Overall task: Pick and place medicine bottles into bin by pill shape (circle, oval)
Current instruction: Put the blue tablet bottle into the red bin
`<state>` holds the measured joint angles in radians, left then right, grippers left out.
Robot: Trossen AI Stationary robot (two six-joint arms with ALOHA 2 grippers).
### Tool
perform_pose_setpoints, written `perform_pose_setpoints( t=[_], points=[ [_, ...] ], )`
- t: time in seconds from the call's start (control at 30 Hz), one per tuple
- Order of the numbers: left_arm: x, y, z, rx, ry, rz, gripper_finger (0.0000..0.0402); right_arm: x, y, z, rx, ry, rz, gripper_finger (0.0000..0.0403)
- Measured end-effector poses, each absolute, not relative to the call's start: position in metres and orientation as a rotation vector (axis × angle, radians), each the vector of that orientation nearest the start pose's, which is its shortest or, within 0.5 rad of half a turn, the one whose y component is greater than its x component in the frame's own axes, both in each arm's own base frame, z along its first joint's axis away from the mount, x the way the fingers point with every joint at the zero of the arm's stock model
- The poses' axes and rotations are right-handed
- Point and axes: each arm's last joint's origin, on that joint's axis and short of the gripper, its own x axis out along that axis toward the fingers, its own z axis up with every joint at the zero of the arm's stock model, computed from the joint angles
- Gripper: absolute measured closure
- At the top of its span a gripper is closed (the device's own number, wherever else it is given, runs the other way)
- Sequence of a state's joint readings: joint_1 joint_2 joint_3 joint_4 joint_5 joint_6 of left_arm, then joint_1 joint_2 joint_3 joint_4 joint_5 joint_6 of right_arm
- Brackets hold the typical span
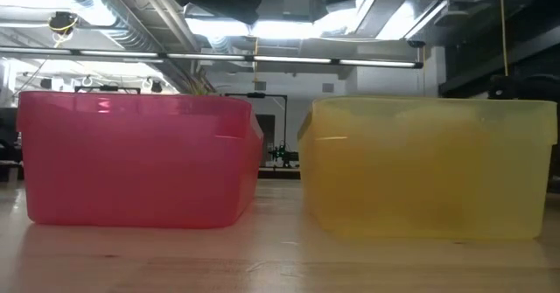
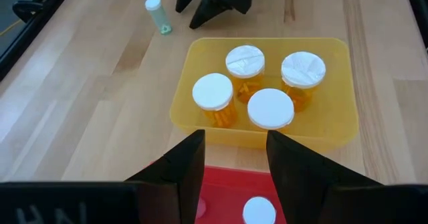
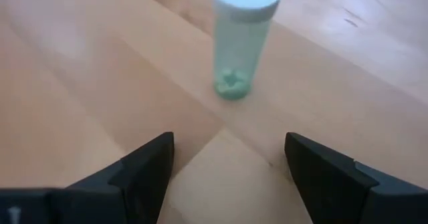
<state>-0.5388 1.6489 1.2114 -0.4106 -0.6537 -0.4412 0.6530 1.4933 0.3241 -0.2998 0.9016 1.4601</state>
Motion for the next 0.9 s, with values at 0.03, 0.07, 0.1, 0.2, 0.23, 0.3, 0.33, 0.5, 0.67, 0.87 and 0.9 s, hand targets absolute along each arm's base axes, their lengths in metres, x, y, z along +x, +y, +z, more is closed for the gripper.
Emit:
perform_pose_setpoints(
  t=[0.03,0.07,0.1,0.2,0.23,0.3,0.33,0.5,0.67,0.87,0.9],
  points=[
    [0.308,-0.163,0.249,0.054,0.655,0.256,0.0249,0.141,0.077,0.079,0.306,0.612,-0.821,0.0116],
    [0.308,-0.163,0.249,0.054,0.655,0.256,0.0249,0.141,0.075,0.078,0.313,0.607,-0.83,0.0116],
    [0.308,-0.163,0.249,0.054,0.655,0.256,0.0249,0.142,0.073,0.078,0.318,0.603,-0.837,0.0116],
    [0.308,-0.163,0.249,0.054,0.655,0.256,0.0249,0.143,0.071,0.076,0.308,0.6,-0.835,0.0116],
    [0.308,-0.163,0.249,0.054,0.655,0.256,0.0249,0.144,0.07,0.076,0.301,0.6,-0.829,0.0116],
    [0.308,-0.163,0.249,0.054,0.655,0.256,0.0249,0.146,0.069,0.076,0.288,0.596,-0.82,0.0116],
    [0.308,-0.163,0.249,0.054,0.655,0.256,0.0249,0.147,0.068,0.076,0.282,0.594,-0.82,0.0116],
    [0.308,-0.163,0.249,0.054,0.655,0.256,0.0249,0.151,0.059,0.076,0.26,0.581,-0.865,0.0116],
    [0.308,-0.163,0.249,0.054,0.655,0.256,0.0249,0.159,0.055,0.077,0.245,0.592,-0.853,0.0116],
    [0.308,-0.163,0.249,0.054,0.655,0.256,0.0249,0.169,0.049,0.079,0.228,0.6,-0.831,0.0116],
    [0.308,-0.163,0.249,0.054,0.655,0.256,0.0249,0.169,0.047,0.079,0.225,0.602,-0.839,0.0116]
  ],
)
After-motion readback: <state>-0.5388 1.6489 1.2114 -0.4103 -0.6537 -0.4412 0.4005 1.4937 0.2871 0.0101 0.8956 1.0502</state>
